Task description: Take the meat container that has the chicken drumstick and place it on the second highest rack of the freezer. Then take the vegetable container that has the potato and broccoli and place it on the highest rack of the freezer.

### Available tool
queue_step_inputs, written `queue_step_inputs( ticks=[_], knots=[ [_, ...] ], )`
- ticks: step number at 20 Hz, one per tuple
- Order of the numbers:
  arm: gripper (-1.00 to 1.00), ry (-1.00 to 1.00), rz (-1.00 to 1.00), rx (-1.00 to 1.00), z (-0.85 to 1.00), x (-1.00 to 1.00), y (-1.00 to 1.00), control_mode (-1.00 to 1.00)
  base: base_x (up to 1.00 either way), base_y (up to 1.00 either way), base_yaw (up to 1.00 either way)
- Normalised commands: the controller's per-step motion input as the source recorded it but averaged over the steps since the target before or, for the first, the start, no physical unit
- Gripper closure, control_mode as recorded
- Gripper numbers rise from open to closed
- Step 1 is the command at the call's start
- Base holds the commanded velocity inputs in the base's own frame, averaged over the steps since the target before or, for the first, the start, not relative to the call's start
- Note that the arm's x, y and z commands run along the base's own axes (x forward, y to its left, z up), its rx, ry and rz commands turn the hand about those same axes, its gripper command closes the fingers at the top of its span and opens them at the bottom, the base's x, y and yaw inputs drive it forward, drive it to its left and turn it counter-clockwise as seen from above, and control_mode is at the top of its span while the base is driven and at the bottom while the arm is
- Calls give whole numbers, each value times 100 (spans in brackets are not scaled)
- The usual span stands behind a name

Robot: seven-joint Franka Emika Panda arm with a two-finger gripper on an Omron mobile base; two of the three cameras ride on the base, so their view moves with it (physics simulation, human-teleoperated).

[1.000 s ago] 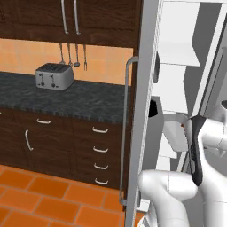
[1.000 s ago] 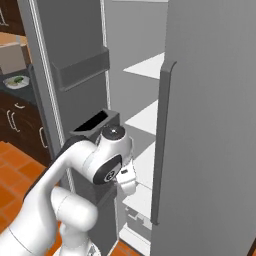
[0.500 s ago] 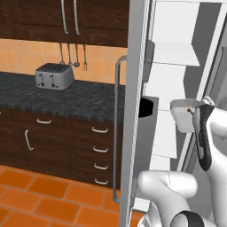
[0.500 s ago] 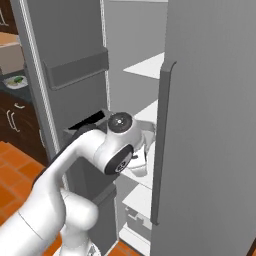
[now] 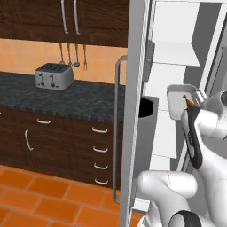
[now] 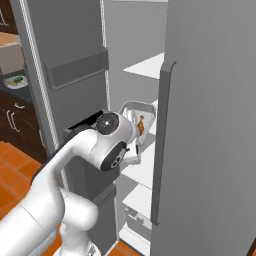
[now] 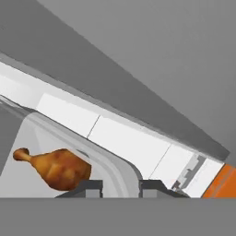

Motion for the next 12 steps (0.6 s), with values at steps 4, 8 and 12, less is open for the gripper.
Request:
queue_step_inputs(
  ticks=[4,8,12],
  knots=[
    [100,7,-6,0,0,100,0,-100,0,0,0],
    [100,8,0,0,0,90,-1,-100,0,0,0],
    [100,7,0,12,-6,57,-64,-100,0,0,0]
  ],
)
